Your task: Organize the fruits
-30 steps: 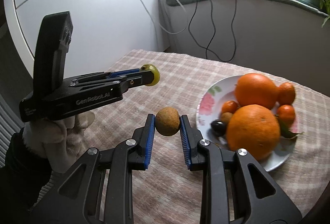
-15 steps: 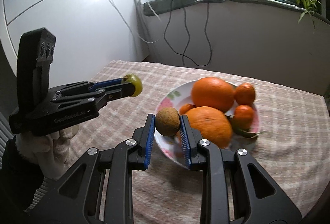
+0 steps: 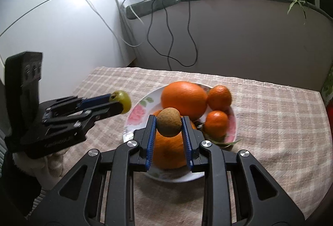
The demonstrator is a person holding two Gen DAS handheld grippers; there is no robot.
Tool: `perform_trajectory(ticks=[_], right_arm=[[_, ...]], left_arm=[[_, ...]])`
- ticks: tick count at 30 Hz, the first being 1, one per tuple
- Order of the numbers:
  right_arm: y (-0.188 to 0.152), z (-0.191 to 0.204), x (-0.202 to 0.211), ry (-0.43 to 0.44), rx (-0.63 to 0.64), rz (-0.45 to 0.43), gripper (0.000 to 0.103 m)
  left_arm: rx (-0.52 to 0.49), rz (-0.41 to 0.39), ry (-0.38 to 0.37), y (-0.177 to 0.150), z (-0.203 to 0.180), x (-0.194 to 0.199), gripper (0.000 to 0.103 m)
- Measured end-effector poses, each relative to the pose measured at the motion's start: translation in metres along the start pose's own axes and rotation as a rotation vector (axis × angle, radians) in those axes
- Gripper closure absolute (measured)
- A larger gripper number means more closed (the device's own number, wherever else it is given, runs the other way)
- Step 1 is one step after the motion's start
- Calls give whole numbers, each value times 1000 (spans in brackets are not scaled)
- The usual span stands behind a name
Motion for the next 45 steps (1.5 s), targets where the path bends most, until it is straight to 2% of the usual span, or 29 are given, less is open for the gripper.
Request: perform_trajectory(ticks=[8, 19, 21, 22, 23, 25, 33, 35, 40, 45], right_arm=[[6, -18, -4, 5, -33, 4, 78], [10, -25, -22, -7, -39, 31, 77], [10, -26, -24, 0, -44, 33, 77], [10, -26, -23, -4, -41, 31, 70], [10, -26, -22, -10, -37, 24, 55], [11, -25, -19, -11, -30, 10, 41], [13, -22, -12, -21, -29, 1, 40], [13, -21, -9, -21, -28, -3, 34], [11, -14, -2, -26, -13, -11, 27], [10, -9, 3, -31, -5, -18, 19]], left_arm=[[-40, -8, 13, 0, -10, -7, 77], [-27, 10, 3, 0, -9, -14, 76], [-27, 9, 0, 1, -8, -14, 71], [-24, 5, 0, 2, -8, -13, 68], [-21, 2, -2, 3, -7, -12, 65], [-16, -3, -4, 4, -7, -10, 64], [-20, -13, -2, 4, -8, -3, 64], [-24, -16, 0, 4, -9, 0, 64], [-24, -27, 4, 4, -9, 9, 61], [-18, -32, 11, 2, -8, 16, 52]])
Point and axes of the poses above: each gripper's, at about its wrist camera, not at the fingertips, and x roughly against the way its jaws point, z to its left, y to its top, the point moved 6 cm from there along -x, roughly the way its jaws point, and after that the axes turned 14 degrees about y, right-handed, at the moved point
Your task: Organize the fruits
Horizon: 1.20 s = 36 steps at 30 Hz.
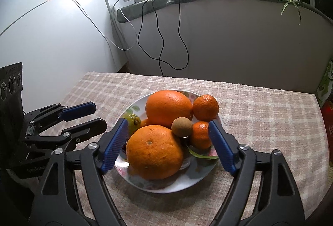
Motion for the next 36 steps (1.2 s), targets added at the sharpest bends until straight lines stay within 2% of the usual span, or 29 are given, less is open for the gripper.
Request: perform_trajectory(ticks=[7, 9, 15, 22, 27, 29, 36], right_arm=[[-3, 5, 8, -4, -4, -12, 14], [-4, 6, 11, -7, -2, -13, 13], [-9, 10, 17, -20, 2, -13, 9], [-11, 12, 22, -23, -1, -25, 7], [-11, 15, 28, -66, 4, -42, 6], [-11, 17, 31, -92, 6, -52, 0], [-10, 23, 48, -203, 6, -86, 0]], left_arm=[[11, 2, 8, -3, 3, 9, 44], [17, 5, 14, -5, 4, 11, 39], [30, 21, 28, -8, 8, 14, 31], [47, 34, 42, -13, 14, 14, 27], [66, 29, 55, -16, 21, 18, 27], [69, 27, 64, -18, 23, 20, 27], [88, -1, 109, -22, 33, 36, 24]])
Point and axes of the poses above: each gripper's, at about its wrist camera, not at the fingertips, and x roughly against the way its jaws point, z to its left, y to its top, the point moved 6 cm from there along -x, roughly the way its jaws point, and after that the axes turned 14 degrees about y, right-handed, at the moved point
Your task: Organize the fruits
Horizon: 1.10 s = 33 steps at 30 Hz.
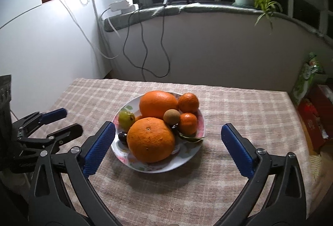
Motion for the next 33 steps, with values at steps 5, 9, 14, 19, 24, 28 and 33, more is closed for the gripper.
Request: perform_trajectory(ticks=[5, 9, 14, 19, 24, 28, 33], right_arm=[[4, 6, 18, -78, 23, -39, 0], [6, 13, 30, -96, 47, -59, 0], [2, 21, 41, -85, 47, -73, 0], [-4, 27, 46, -84, 53, -76, 0], [-6, 34, 52, -93, 76, -85, 0], [-8, 36, 52, -80, 71, -81, 0], [-10, 37, 51, -76, 70, -78, 0]], left_arm=[[1, -34, 35, -2, 6, 17, 23], [11, -48, 45, -5, 8, 30, 21], [16, -54, 67, -11, 10, 42, 21], [21, -56, 69, -14, 10, 48, 21], [23, -59, 68, -16, 9, 53, 21], [25, -62, 70, -17, 9, 56, 21], [27, -69, 73, -17, 10, 59, 21]])
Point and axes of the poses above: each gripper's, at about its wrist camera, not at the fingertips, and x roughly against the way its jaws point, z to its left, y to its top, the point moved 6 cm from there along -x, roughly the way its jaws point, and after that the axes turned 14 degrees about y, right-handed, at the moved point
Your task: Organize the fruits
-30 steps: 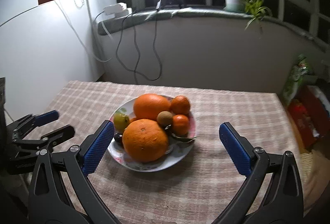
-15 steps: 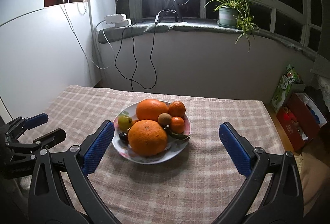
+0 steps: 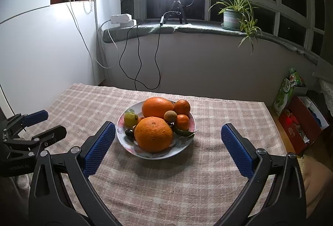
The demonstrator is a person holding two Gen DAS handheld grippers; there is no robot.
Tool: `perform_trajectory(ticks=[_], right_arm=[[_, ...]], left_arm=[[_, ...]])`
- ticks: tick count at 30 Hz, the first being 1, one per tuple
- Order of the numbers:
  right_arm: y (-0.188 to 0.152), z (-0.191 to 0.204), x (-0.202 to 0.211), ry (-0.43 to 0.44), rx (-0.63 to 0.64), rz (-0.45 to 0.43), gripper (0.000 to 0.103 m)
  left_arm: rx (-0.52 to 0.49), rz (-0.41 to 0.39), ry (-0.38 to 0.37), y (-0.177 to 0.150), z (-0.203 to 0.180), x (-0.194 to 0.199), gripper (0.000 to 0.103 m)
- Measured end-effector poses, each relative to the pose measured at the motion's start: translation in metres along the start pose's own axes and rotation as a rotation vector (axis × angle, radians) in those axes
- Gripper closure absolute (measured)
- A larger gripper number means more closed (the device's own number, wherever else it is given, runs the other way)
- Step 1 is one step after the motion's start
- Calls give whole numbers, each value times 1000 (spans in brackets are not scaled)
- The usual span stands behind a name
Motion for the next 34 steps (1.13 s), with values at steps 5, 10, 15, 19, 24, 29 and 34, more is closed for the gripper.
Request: perform_trajectory(ticks=[5, 10, 15, 19, 24, 29, 34], right_arm=[[-2, 1, 0, 4, -1, 1, 0], [-3, 2, 0, 3, -2, 1, 0], [-4, 2, 0, 5, -4, 2, 0], [-4, 2, 0, 5, -3, 3, 0], [-5, 2, 0, 4, -5, 3, 0], [-7, 2, -1, 8, -7, 6, 0], [-8, 0, -2, 9, -7, 7, 0]], left_arm=[[-1, -5, -5, 0, -2, 3, 21], [-1, -5, -8, 0, -2, 4, 21], [-2, -8, -9, 0, -4, 4, 21], [0, -6, -9, 1, -4, 4, 21], [1, -4, -10, 0, -4, 3, 21], [-2, -16, -11, 0, -5, 4, 21], [-6, -11, -13, -1, -6, 3, 21]])
Point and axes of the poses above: each gripper's, at about its wrist camera, not at the fingertips, and x roughly against the way its jaws point, z to its left, y to its top, the point moved 6 cm from there along -x, roughly the way its jaws point, and after that the axes turned 14 degrees about y, right-handed, at the moved point
